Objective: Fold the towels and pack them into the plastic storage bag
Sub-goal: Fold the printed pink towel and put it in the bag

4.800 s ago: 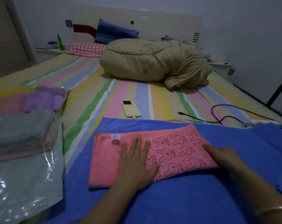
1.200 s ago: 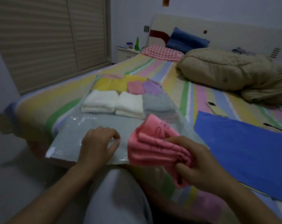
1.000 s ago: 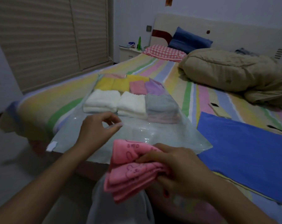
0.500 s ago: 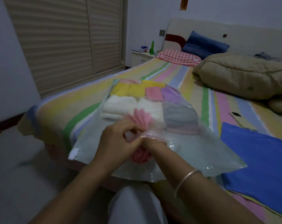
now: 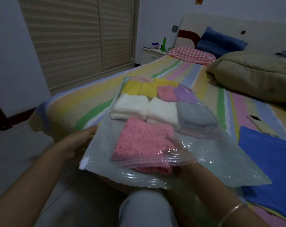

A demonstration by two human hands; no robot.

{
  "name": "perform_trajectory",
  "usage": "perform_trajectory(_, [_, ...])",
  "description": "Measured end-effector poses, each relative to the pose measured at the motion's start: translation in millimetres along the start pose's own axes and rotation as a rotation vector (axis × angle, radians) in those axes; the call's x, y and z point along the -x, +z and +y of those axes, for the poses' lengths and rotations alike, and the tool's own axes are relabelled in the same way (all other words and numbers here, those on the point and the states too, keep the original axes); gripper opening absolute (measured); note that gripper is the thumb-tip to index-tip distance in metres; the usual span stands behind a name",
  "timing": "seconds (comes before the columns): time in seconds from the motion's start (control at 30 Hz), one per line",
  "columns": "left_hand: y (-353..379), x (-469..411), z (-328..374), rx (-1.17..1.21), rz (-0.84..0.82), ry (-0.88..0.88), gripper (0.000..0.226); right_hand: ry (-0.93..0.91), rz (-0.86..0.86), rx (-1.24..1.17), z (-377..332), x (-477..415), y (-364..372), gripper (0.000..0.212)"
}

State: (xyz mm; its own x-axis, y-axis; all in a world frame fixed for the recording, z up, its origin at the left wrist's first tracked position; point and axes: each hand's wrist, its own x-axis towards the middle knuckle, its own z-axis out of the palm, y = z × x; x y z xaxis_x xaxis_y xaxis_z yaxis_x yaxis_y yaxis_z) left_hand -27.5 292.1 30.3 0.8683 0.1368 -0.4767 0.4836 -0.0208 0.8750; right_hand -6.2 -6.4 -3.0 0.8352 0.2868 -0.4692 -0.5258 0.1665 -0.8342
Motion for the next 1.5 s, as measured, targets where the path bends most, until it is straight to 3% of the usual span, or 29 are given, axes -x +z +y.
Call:
perform_trajectory(0.03, [0.5, 1.5, -4.3, 0.038, -0.054, -0.038, 0.037, -0.009, 0.063, -0.074, 0.4, 0.1, -0.9, 0.049])
perform_trajectory(0.07, [0.3, 2.7, -7.7, 0.069, -0.085, -0.049, 0.037, -0.022, -0.037, -0.097, -3.3, 10.6, 5.3, 0.061])
perform_trajectory(0.1, [-1.1, 1.5, -10.1, 0.108, -0.095, -0.047, 0.036, -0.061, -0.02, -0.117, -1.6, 8.5, 3.5, 0.072])
perform_trajectory(0.13, [-1.7, 0.5, -11.6, 0.135, -0.1, -0.046, 0.037, -0.111, -0.002, -0.008, -4.7, 12.3, 3.7, 0.077])
perform_trajectory(0.23, [-3.7, -1.4, -14.5, 0.171, -0.11, -0.053, 0.039, -0.282, 0.017, 0.318, -4.1, 9.5, 10.3, 0.051])
perform_trajectory(0.27, [-4.9, -2.5, -15.4, 0.189, -0.11, -0.064, 0.04, -0.319, 0.065, 0.494, -4.1, 9.4, 13.1, 0.057])
perform_trajectory(0.47, [-6.9, -6.6, -16.3, 0.276, -0.191, -0.084, 0.053, -0.27, 0.113, 0.498, -1.1, -12.5, 45.8, 0.071])
perform_trajectory(0.77, [-2.3, -4.0, -25.7, 0.219, -0.315, -0.094, 0.056, -0.341, 0.237, 0.45, -1.6, -9.5, 49.8, 0.061])
perform_trajectory(0.87, [2.2, -4.4, -29.0, 0.223, -0.346, -0.094, 0.043, -0.398, 0.238, 0.44, -0.2, -4.6, 47.7, 0.055])
perform_trajectory(1.0, [2.3, -6.1, -32.1, 0.24, -0.363, -0.081, 0.067, -0.368, 0.286, 0.517, 3.1, -2.6, 45.7, 0.062])
perform_trajectory(1.1, [2.6, -7.9, -32.9, 0.245, -0.296, -0.106, 0.041, -0.439, 0.35, 0.632, 2.1, 1.4, 49.1, 0.041])
perform_trajectory(1.2, [4.0, -10.1, -31.8, 0.21, -0.255, -0.119, 0.048, -0.65, 0.454, 0.924, 5.8, 15.9, 44.4, 0.022])
perform_trajectory(1.27, [6.0, -8.8, -22.4, 0.163, -0.292, -0.091, 0.061, -0.571, 0.367, 1.138, 8.4, 44.2, 41.3, 0.029])
perform_trajectory(1.33, [7.3, -13.1, -10.0, 0.086, -0.268, -0.067, 0.082, -0.477, 0.122, 1.421, 3.2, 80.8, 40.1, 0.041])
perform_trajectory(1.4, [12.3, -20.3, 5.2, 0.042, -0.216, -0.048, 0.069, -0.316, -0.123, 1.563, -12.0, 121.5, 45.2, 0.045])
perform_trajectory(1.5, [21.8, -32.6, 16.2, -0.054, -0.108, -0.057, 0.046, -0.169, -0.255, 1.395, -49.2, 162.6, 54.2, 0.038])
